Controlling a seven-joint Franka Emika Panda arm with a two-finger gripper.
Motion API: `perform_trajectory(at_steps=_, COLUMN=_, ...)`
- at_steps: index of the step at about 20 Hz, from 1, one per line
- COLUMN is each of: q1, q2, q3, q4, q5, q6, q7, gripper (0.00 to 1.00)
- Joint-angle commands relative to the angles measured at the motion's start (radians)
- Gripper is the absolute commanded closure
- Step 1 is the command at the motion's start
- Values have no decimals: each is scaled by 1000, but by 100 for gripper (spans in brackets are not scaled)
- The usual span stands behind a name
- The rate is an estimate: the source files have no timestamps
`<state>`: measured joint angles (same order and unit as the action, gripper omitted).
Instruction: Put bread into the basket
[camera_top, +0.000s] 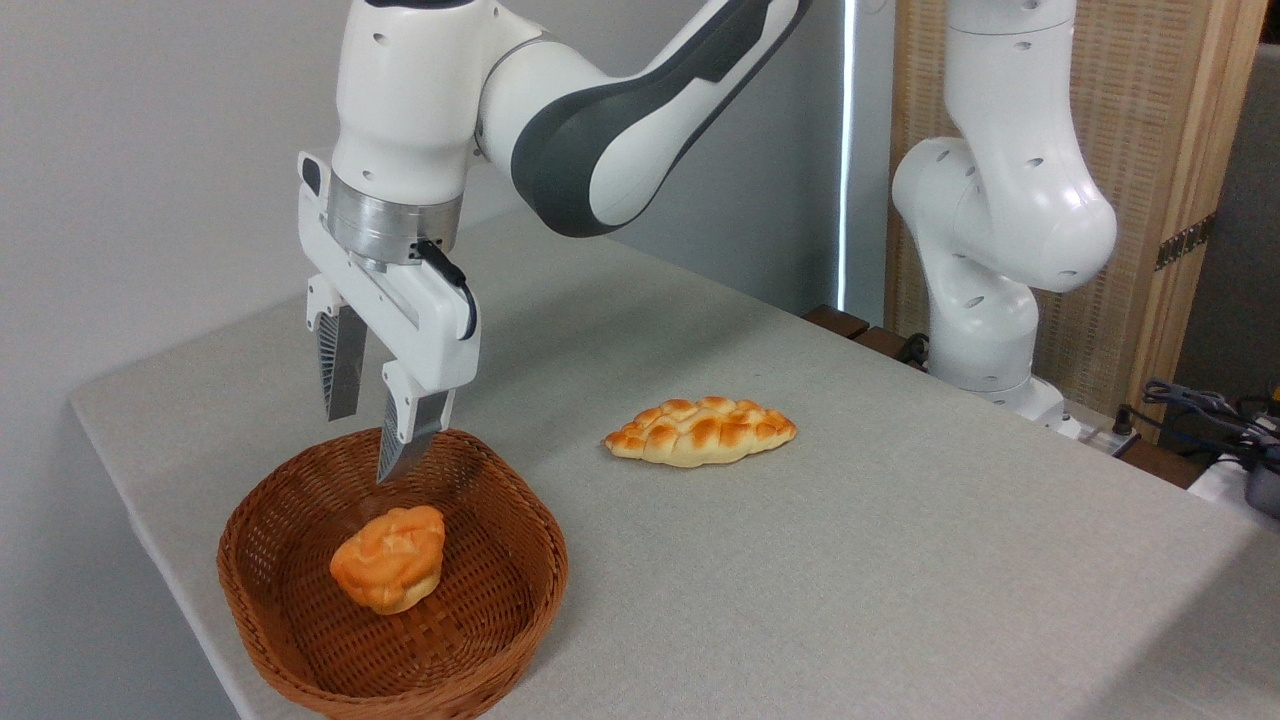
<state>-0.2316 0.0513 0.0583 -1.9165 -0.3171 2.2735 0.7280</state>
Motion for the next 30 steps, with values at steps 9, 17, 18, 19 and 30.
perform_trajectory(at_steps=9, q1=92, q2=-47, q3=28, q4=236, q5=13, q6=-495, q7=-5, gripper=0)
perform_trajectory(at_steps=17, q1=110, q2=-45, q3=-3, q4=330, q5=269, q6=-692, q7=-18, gripper=0)
perform_trajectory(at_steps=18, q1=112, q2=-45, q3=0, q4=330, q5=269, q6=-693, q7=-24, gripper=0)
perform_trajectory(at_steps=19, q1=113, q2=-45, q3=5, q4=330, q5=269, q6=-698, q7=-24, gripper=0)
perform_trajectory(at_steps=30, q1=113, q2=-33, q3=31, q4=396, q5=314, q6=-752, q7=-25, gripper=0)
